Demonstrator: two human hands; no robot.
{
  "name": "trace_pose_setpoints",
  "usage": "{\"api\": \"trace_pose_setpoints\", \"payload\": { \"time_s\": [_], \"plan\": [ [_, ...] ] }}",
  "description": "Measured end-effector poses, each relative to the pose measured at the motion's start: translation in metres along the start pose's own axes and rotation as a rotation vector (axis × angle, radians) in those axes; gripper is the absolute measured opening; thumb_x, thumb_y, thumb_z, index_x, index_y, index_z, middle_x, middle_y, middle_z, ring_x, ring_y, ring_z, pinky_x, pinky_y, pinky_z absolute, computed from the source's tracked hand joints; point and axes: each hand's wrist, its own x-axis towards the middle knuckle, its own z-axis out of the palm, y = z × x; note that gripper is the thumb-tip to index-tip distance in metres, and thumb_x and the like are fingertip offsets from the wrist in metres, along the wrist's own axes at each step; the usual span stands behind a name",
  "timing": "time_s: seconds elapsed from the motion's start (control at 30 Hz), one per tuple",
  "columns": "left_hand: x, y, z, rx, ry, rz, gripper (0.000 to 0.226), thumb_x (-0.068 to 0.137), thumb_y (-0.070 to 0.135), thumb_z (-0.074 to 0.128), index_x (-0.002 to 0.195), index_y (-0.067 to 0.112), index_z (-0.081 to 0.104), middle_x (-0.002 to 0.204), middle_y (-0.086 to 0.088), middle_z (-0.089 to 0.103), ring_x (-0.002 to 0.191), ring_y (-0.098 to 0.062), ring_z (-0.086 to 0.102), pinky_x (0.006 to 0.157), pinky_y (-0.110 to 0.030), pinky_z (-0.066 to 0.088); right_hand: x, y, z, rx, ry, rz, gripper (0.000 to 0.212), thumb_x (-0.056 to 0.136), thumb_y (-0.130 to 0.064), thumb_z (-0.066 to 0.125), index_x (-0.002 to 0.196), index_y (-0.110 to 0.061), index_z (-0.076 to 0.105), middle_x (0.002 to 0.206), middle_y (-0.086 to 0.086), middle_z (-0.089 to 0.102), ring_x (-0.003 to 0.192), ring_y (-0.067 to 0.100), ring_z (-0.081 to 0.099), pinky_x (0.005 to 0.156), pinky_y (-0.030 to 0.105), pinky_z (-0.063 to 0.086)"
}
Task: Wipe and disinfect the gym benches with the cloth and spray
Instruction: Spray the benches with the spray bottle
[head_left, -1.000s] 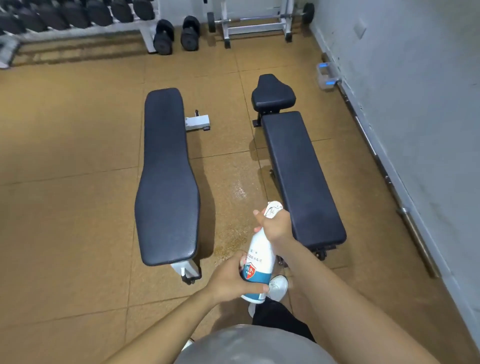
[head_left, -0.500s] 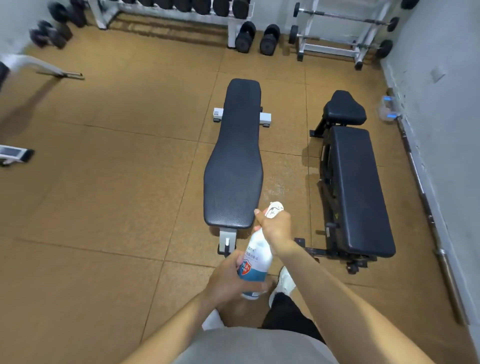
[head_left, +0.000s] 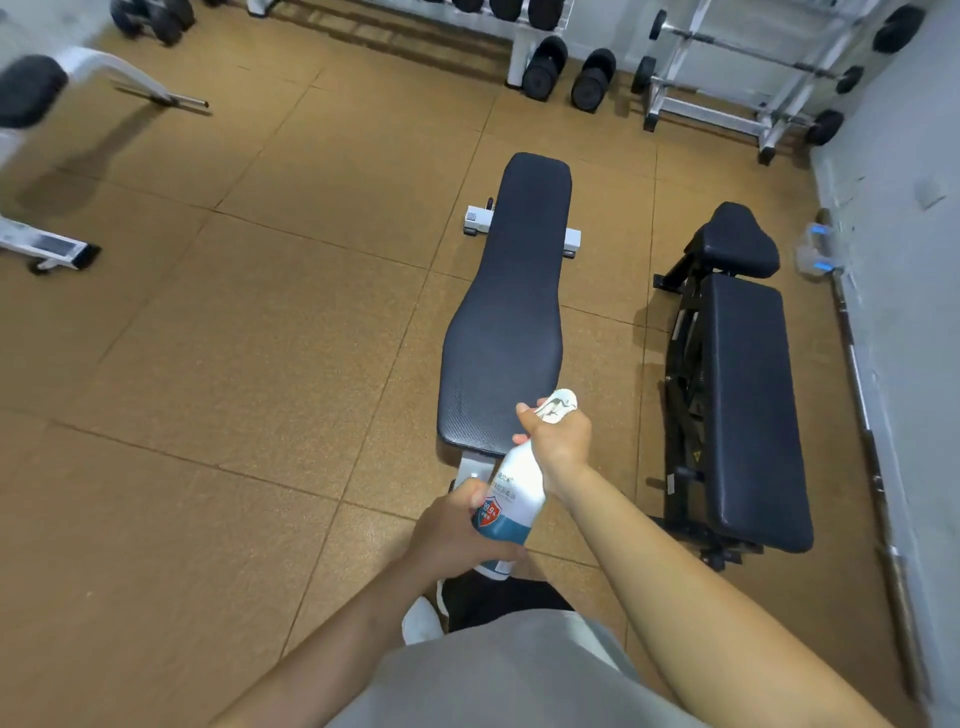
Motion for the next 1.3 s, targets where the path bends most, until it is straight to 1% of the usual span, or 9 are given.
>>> {"api": "trace_pose_setpoints", "payload": {
  "time_s": [0.17,0.3,0.4,0.5,0.7,0.93,1.07,1.2,1.3],
  "plan": [
    [0.029,0.011,-0.024,0.009,0.019,-0.063,0.061,0.041,0.053,0.087,0.093,0.034,0.059,0.082,0.024,0.069,0.075,0.002,0.065,0.071,-0.028,0.051,0.029,-0.013,0.027,-0.023,-0.012,0.011,0.028,0.086,-0.017,0.08,0.073,-0.013,0.055,0.064,0.003,0.064,0.051,0.025,0.067,0.063,0.039,0.056],
    [0.061,0.025,-0.049,0.086,0.0,-0.081,0.064,0.042,0.054,0.089,0.096,0.036,0.06,0.088,0.022,0.071,0.08,0.002,0.067,0.072,-0.027,0.055,0.052,-0.027,0.038,0.078,-0.03,0.0,0.022,0.084,-0.011,0.082,0.091,-0.008,0.061,0.082,0.007,0.066,0.054,0.019,0.068,0.071,0.049,0.062],
    [0.081,0.035,-0.061,0.134,-0.032,-0.056,0.061,0.048,0.051,0.092,0.098,0.037,0.059,0.091,0.02,0.072,0.081,0.002,0.068,0.073,-0.027,0.057,0.069,-0.035,0.04,0.079,0.0,-0.023,0.023,0.086,-0.011,0.08,0.088,-0.006,0.058,0.074,0.009,0.066,0.051,0.024,0.07,0.064,0.043,0.056],
    [0.097,0.042,-0.065,0.155,-0.059,-0.045,0.063,0.05,0.05,0.092,0.102,0.036,0.06,0.094,0.019,0.073,0.085,0.0,0.07,0.08,-0.033,0.06,0.083,-0.041,0.043,0.05,0.05,0.037,0.028,0.086,-0.019,0.08,0.077,-0.012,0.054,0.06,0.002,0.066,0.064,0.035,0.073,0.068,0.048,0.059],
    [0.125,0.048,-0.076,0.145,-0.13,-0.038,0.065,0.049,0.047,0.093,0.106,0.035,0.064,0.094,0.022,0.074,0.086,0.002,0.071,0.086,-0.036,0.061,0.099,-0.051,0.04,0.131,0.066,0.129,0.023,0.084,-0.014,0.083,0.087,-0.017,0.061,0.085,0.013,0.072,0.06,0.027,0.071,0.068,0.044,0.06],
    [0.165,0.049,-0.126,0.253,-0.299,0.075,0.06,0.059,0.05,0.092,0.104,0.038,0.055,0.099,0.02,0.068,0.091,0.003,0.067,0.08,-0.024,0.061,0.1,-0.069,0.07,0.2,0.233,0.191,0.023,0.087,-0.018,0.08,0.083,-0.011,0.058,0.072,0.011,0.069,0.056,0.025,0.07,0.063,0.04,0.057],
    [0.189,0.042,-0.174,0.258,-0.347,0.123,0.058,0.058,0.048,0.093,0.102,0.035,0.057,0.097,0.019,0.069,0.09,0.002,0.068,0.079,-0.031,0.062,0.099,-0.09,0.108,0.275,0.337,0.151,0.019,0.087,-0.009,0.078,0.096,-0.01,0.062,0.081,0.011,0.069,0.053,0.02,0.068,0.057,0.034,0.057],
    [0.218,0.036,-0.227,0.276,-0.43,0.157,0.058,0.063,0.039,0.096,0.107,0.031,0.059,0.105,0.016,0.071,0.096,-0.006,0.07,0.086,-0.034,0.064,0.095,-0.115,0.156,0.326,0.464,0.183,0.021,0.087,-0.015,0.079,0.08,-0.011,0.06,0.076,0.015,0.07,0.055,0.031,0.069,0.059,0.044,0.058],
    [0.237,0.039,-0.265,0.359,-0.476,0.252,0.067,0.057,0.056,0.09,0.108,0.029,0.056,0.105,0.011,0.072,0.093,-0.011,0.07,0.086,-0.04,0.062,0.091,-0.131,0.185,0.337,0.516,0.207,0.024,0.088,-0.02,0.079,0.08,-0.013,0.058,0.074,0.011,0.071,0.058,0.027,0.07,0.056,0.034,0.055]
  ]
}}
